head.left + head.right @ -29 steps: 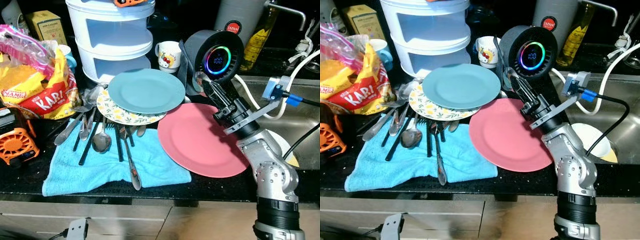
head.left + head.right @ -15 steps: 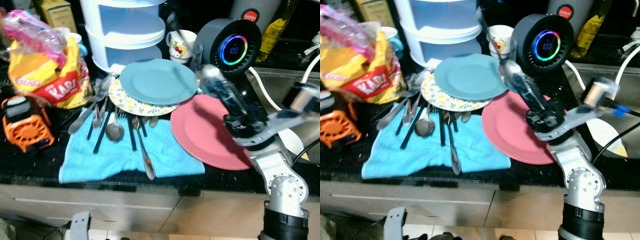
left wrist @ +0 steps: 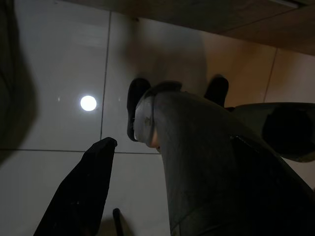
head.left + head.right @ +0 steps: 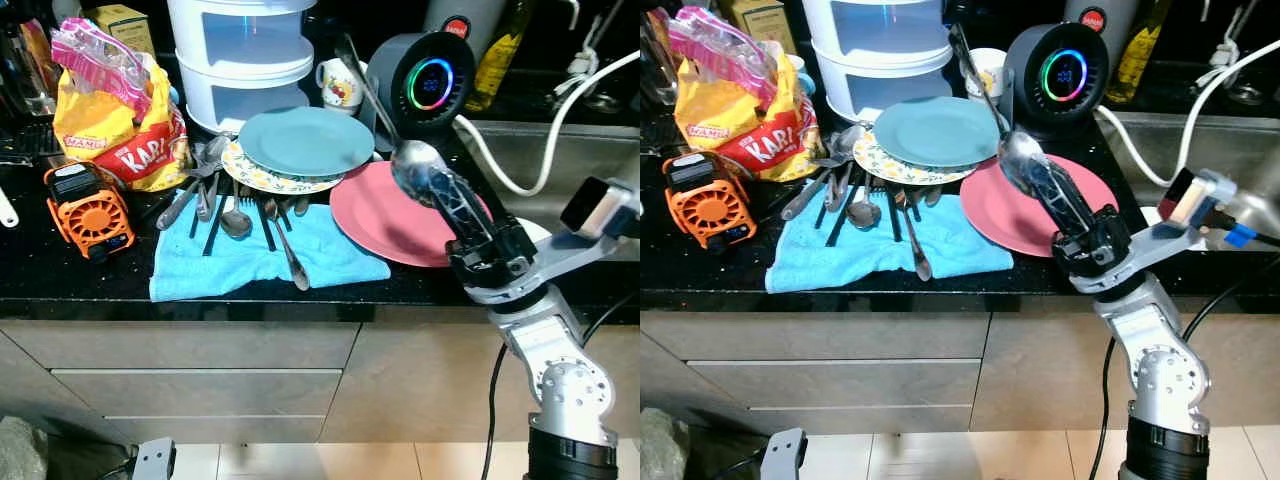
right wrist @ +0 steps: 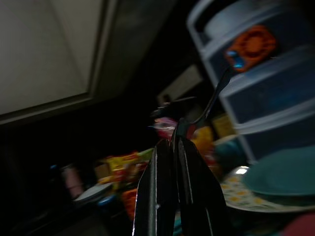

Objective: Kitchen organization

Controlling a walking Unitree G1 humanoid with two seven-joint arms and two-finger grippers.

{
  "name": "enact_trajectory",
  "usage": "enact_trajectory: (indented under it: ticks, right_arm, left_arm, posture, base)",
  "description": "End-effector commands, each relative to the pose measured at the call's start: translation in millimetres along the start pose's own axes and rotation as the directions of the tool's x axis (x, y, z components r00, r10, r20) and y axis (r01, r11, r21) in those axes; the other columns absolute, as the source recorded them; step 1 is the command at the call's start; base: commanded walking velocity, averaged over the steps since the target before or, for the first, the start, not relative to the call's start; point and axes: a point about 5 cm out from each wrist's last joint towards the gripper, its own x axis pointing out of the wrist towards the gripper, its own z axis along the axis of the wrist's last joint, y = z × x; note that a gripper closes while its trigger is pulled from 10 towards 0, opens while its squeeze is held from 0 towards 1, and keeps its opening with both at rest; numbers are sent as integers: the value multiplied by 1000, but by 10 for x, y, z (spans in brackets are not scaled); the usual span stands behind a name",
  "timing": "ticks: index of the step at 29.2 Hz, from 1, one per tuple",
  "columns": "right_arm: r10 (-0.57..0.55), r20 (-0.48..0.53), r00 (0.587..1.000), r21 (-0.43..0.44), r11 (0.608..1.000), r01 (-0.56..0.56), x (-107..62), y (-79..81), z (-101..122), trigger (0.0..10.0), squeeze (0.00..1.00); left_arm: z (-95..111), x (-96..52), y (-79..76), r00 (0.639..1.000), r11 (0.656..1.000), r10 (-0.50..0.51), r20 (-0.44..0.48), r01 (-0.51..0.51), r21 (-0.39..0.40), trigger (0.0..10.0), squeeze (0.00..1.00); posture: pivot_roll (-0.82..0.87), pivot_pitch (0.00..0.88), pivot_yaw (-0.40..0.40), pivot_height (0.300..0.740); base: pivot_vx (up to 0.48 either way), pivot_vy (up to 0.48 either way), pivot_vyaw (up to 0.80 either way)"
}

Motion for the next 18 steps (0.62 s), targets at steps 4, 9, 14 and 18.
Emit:
enact_trajectory:
  ticks: [4,9,14,18]
  right_arm:
    - [-32,-14,999,-12,999,32,6,-35,-39,10000,0]
    - [-39,-42,998,-14,999,39,8,-35,-94,10000,0]
    - [-44,-55,998,-18,999,43,13,-44,-119,10000,0]
    - [-43,-59,997,-18,999,42,20,-46,-127,10000,0]
  left_arm:
    - [-113,-29,32,999,1000,-1,-43,0,-11,10000,0]
    - [-109,-25,23,999,1000,-5,-45,4,-13,10000,0]
    - [-109,-21,12,999,1000,-11,-47,11,-13,10000,0]
    - [-110,-20,10,999,1000,-13,-48,12,-12,10000,0]
  posture:
    - [57,91,-19,740]
    - [56,90,-19,740]
    - [54,84,-21,740]
    - [55,84,-23,740]
  base:
    - [0,-332,0]
    - [0,-449,0]
    - [0,-466,0]
    - [0,-466,0]
